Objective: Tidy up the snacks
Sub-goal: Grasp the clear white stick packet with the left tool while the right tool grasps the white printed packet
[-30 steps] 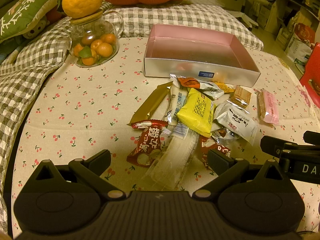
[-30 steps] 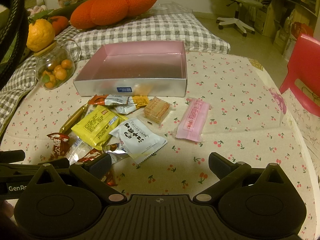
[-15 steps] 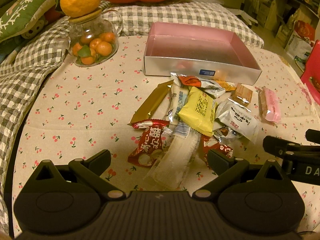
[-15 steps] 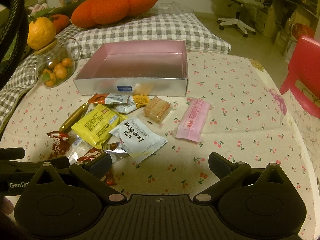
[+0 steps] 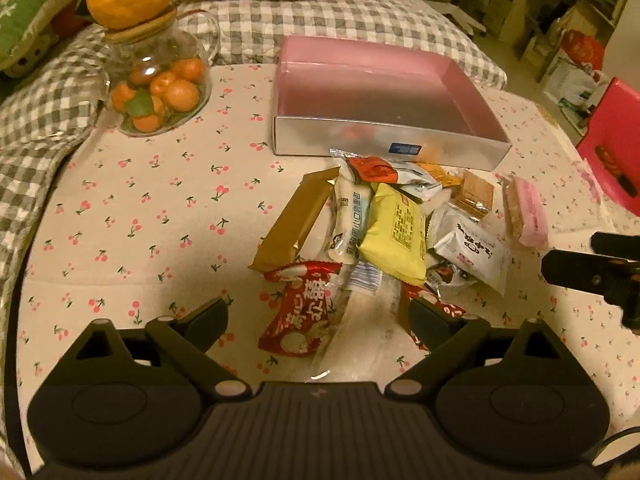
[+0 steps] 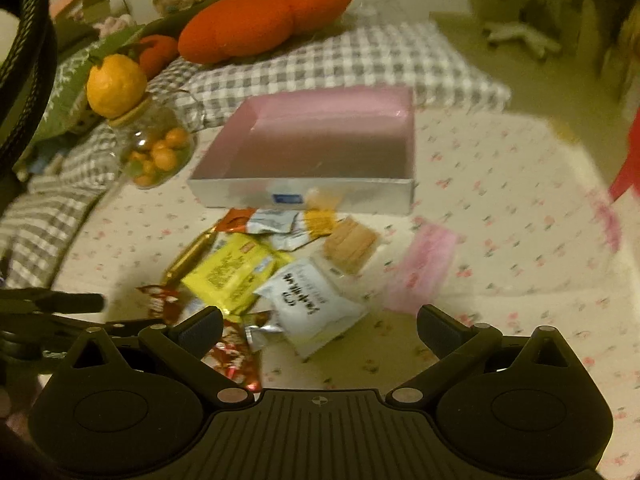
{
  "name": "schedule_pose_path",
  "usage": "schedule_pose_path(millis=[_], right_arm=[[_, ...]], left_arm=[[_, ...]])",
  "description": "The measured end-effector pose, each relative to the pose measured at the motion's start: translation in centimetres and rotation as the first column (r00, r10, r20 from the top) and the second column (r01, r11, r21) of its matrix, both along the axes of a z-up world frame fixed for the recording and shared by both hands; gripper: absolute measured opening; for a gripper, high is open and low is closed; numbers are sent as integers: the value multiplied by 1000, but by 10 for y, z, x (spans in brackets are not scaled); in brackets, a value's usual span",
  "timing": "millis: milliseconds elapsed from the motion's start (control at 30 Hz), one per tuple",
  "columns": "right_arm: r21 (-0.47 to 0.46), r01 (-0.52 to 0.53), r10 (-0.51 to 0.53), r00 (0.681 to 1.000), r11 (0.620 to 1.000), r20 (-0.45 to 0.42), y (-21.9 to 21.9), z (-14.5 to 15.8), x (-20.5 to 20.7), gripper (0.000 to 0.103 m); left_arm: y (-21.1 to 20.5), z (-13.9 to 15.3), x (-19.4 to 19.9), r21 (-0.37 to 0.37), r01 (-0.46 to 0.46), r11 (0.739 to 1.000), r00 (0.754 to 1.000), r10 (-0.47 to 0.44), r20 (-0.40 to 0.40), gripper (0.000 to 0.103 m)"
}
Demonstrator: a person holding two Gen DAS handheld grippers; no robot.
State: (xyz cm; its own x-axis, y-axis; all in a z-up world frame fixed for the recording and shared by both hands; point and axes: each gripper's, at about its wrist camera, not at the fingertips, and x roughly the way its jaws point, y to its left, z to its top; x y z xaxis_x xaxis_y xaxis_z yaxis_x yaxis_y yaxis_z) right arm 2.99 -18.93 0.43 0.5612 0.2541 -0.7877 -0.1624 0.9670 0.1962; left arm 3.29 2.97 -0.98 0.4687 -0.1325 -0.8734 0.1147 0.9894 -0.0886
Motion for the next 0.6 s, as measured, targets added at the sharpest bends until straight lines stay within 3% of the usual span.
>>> schedule_pose_path(millis=[200,400,533,600], right_arm=[[33,-66,67,998,997,-18,-7,-13,17,102],[49,-217,216,976,975,22,-8,-22,29,97],[51,-269,270,963,962,-4,-2,-38,41,84],[52,-268,270,962,962,-33,-2,-47,46,80]], left_arm=[[11,-1,6,-80,83,993,996,-84,-13,78],[11,-5,3,-208,214,954,974,-225,-30,60],[1,-14,2,-190,275,943,955,-290,-56,45],[-4,-20,3,-168,286,943,951,-301,-72,43]])
